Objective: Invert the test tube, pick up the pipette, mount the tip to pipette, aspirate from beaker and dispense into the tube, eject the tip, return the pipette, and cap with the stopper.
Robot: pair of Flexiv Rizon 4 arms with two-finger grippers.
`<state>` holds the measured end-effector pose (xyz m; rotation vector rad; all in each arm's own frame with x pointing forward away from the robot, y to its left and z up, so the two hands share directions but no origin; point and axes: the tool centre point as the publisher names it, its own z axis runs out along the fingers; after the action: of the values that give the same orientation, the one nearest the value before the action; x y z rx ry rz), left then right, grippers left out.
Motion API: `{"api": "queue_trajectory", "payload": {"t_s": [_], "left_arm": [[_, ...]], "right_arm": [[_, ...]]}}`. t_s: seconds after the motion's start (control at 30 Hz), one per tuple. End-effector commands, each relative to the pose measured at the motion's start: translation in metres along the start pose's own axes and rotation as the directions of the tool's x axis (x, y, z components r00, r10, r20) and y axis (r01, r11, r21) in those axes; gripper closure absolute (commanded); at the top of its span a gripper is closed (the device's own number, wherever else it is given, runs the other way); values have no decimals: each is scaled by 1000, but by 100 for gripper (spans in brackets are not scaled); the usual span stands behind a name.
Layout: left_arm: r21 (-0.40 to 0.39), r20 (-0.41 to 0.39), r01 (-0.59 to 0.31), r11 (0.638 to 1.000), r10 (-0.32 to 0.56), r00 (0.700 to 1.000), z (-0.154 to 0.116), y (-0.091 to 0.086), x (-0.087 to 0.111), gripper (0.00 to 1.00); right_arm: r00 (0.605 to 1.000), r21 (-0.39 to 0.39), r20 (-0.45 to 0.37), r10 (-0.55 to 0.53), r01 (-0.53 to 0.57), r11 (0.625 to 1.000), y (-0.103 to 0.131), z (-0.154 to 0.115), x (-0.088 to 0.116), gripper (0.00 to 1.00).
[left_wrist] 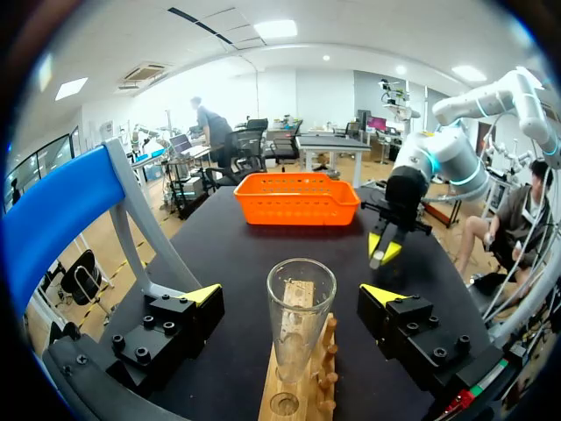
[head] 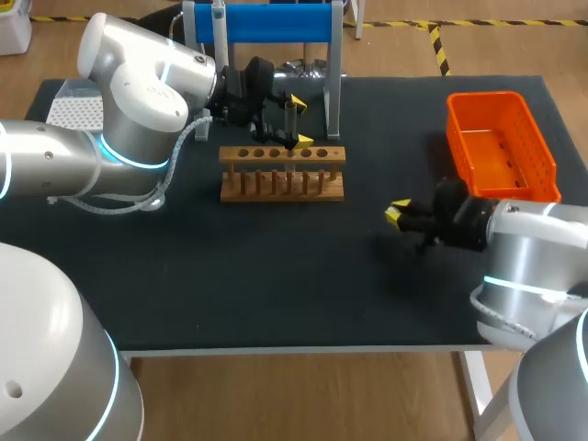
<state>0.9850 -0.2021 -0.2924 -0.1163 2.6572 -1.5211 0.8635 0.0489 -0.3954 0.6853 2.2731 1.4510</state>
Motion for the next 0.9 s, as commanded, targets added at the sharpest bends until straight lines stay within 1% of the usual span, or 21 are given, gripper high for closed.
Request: {"api": "queue_trajectory", "payload": {"t_s": [0.03,0.2,0.3,0.43,0.5,0.67,0.9], "left_arm": [[-2,-2,0,1000,0,1000,0,0,-1,0],[-2,-2,0,1000,0,1000,0,0,-1,0],[-2,-2,0,1000,0,1000,0,0,-1,0],[-2,-2,0,1000,0,1000,0,0,-1,0],[-2,-2,0,1000,0,1000,0,0,-1,0],[-2,-2,0,1000,0,1000,0,0,-1,0],[-2,-2,0,1000,0,1000,0,0,-1,0]], "right_arm": [[998,3,-66,-18,18,1000,26,-19,-12,100],[987,-18,-141,-79,77,997,65,-25,-19,100],[976,-32,-193,-100,95,995,88,-25,-25,100],[955,-34,-271,-124,119,992,118,-20,-32,100],[946,-42,-291,-142,136,990,132,-17,-34,100],[921,-57,-359,-152,141,988,160,-5,-39,100],[891,-60,-420,-175,165,984,190,16,-44,100]]}}
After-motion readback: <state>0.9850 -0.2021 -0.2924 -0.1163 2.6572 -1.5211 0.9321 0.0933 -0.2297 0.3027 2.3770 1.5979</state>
